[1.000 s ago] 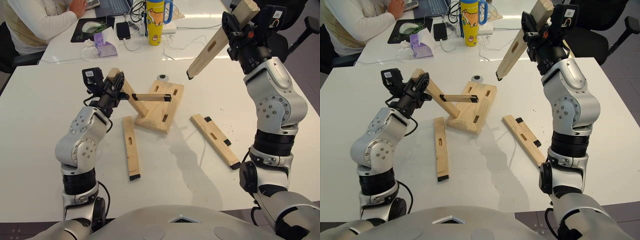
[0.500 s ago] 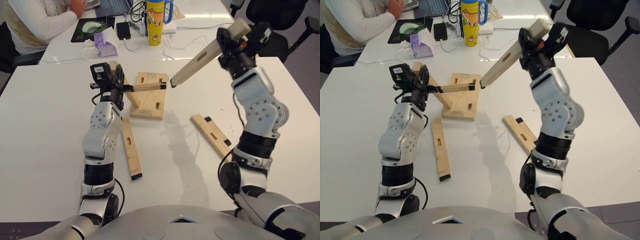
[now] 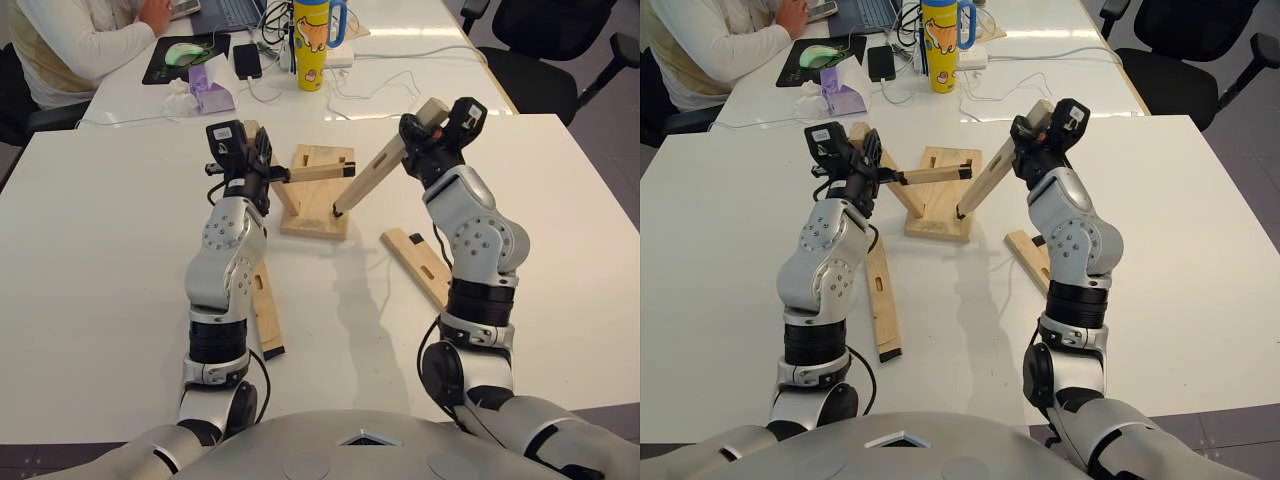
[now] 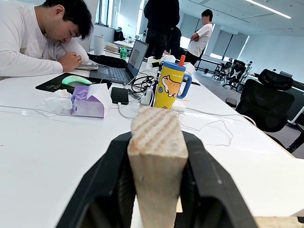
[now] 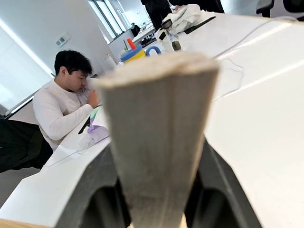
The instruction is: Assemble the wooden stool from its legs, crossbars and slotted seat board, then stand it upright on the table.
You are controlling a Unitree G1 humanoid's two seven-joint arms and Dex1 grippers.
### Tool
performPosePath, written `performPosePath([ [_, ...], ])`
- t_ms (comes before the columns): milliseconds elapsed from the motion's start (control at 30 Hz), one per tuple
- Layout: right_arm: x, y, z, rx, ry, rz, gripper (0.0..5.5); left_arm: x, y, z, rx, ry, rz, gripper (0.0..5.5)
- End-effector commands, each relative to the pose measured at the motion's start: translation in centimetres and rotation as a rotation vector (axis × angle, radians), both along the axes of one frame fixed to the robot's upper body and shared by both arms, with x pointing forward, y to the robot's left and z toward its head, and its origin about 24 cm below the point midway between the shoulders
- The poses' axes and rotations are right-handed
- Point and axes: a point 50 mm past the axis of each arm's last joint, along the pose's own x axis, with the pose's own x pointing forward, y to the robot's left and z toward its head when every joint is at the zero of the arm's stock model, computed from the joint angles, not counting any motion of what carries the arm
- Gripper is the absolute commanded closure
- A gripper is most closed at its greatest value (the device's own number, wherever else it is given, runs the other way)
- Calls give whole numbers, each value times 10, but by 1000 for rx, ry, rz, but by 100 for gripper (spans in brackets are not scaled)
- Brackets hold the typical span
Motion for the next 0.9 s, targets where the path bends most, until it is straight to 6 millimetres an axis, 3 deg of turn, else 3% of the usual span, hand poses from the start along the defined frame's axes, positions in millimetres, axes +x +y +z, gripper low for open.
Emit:
performPosePath([
  [33, -7, 23, 28, -183, -190, 124, 448, 2, -4, 4, -8, -5, -2, 445],
  [167, -9, 33, 29, -260, -219, 172, 448, 5, -7, 11, -56, -22, 5, 445],
  [467, -5, 28, 28, -420, -242, 93, 448, 11, -9, 34, -102, -91, 29, 445],
  [900, 1, 42, 28, -358, -207, 102, 448, 19, -29, 41, -78, -118, 7, 445],
])
